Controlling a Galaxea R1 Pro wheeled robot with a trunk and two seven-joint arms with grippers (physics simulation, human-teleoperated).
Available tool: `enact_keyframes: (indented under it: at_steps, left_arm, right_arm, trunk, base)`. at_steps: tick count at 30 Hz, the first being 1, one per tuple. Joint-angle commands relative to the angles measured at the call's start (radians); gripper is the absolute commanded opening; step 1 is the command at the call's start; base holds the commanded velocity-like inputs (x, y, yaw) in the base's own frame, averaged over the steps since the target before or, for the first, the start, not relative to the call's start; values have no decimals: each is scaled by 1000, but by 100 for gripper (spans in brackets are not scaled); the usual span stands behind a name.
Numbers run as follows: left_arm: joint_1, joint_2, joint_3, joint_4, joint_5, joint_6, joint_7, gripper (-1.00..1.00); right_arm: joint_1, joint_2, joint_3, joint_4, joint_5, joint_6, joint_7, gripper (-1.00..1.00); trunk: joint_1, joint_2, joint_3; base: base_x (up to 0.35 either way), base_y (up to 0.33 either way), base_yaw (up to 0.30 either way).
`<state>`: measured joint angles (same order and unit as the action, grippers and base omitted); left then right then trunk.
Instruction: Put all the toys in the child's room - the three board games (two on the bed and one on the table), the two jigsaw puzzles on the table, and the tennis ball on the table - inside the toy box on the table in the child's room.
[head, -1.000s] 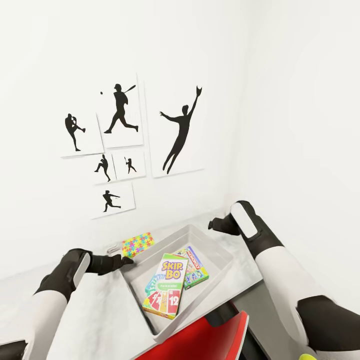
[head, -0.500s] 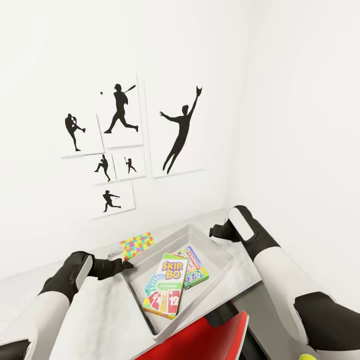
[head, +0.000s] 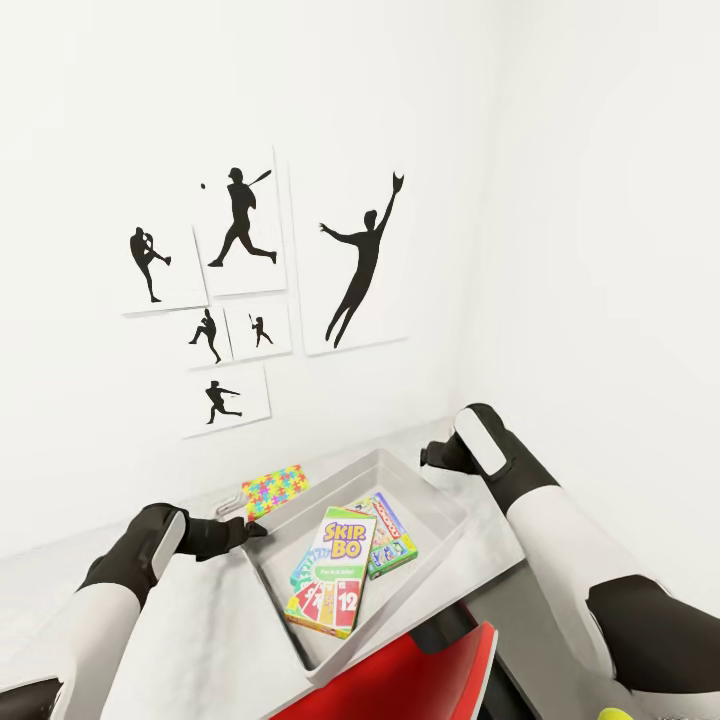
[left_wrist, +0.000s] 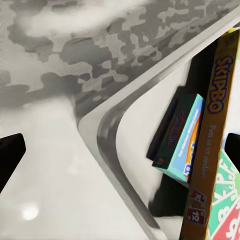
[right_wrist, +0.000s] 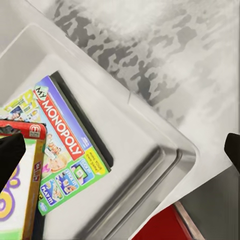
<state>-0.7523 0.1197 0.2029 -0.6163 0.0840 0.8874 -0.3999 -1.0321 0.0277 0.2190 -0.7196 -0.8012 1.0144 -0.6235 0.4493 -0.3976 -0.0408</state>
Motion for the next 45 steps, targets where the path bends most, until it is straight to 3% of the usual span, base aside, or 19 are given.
enact_keyframes:
  at_steps: [1,9,14,25,33,45]
  left_arm:
    - [-1,0,2,-1,8,8,3,100]
    - [-1,0,3,0,9,9,37,100]
    - [-1,1,3,0,10,16,48,100]
    - [-1,1,6,-1,10,36,49,100]
    - [-5,5,6,-12,12,145,42,100]
    - [-7,2,6,-13,13,159,41,100]
  right_arm:
    - [-4,0,3,0,-9,1,-10,100]
    - [-16,-2,3,5,51,1,-9,100]
    - [-17,-2,2,5,68,1,-5,100]
    - [-17,-2,2,3,71,1,-1,100]
    - [-17,-2,3,3,70,2,1,100]
    - [-16,-2,3,3,69,2,2,100]
  trunk:
    - [1,-2,-2]
    - [1,-2,-2]
    - [1,-2,-2]
    - [1,-2,-2]
    - [1,-2,-2]
    - [1,-2,-2]
  base:
    - [0,0,0]
    - [0,0,0]
    - [0,0,0]
    - [0,0,0]
    - [0,0,0]
    - [0,0,0]
